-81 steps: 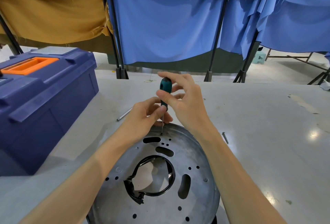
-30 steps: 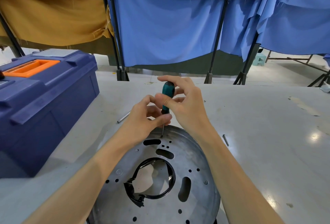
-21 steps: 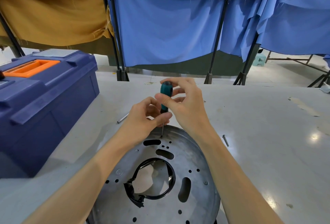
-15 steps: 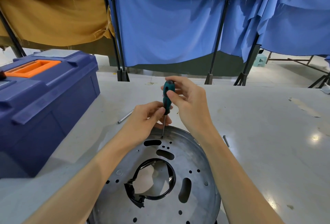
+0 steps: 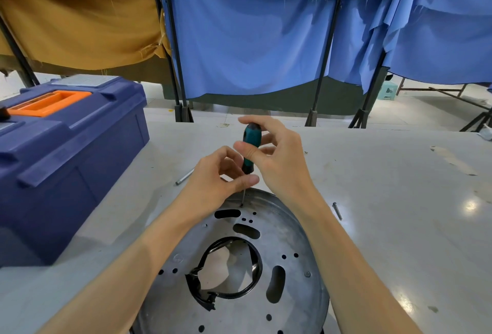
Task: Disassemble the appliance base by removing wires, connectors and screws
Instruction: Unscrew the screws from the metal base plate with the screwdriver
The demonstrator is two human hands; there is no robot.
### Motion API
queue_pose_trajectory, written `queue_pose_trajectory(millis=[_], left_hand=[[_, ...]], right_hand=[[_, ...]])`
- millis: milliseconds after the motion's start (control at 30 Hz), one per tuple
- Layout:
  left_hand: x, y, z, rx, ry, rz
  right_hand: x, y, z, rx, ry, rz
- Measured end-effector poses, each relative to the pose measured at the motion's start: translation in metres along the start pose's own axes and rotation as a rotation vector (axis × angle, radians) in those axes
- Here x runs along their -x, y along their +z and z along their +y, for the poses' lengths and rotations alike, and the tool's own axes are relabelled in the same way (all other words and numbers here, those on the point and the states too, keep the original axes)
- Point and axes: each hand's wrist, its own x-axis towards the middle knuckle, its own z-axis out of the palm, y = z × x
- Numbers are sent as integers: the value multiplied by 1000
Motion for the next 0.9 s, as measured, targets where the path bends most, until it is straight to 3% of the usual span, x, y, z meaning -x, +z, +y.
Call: queue_pose_trajectory(millis=[300, 400, 667, 900], left_hand=[[2, -1, -7, -180, -41, 4], [1, 0, -7, -191, -36, 9], [4, 2, -4, -266, -44, 3], [3, 3, 3, -451, -65, -69]], right_hand=[[-5, -22, -10, -199, -77, 167], [-7, -38, -11, -81, -125, 162], [-6, -35, 19, 572, 186, -491], [-3, -23, 33, 587, 206, -535]])
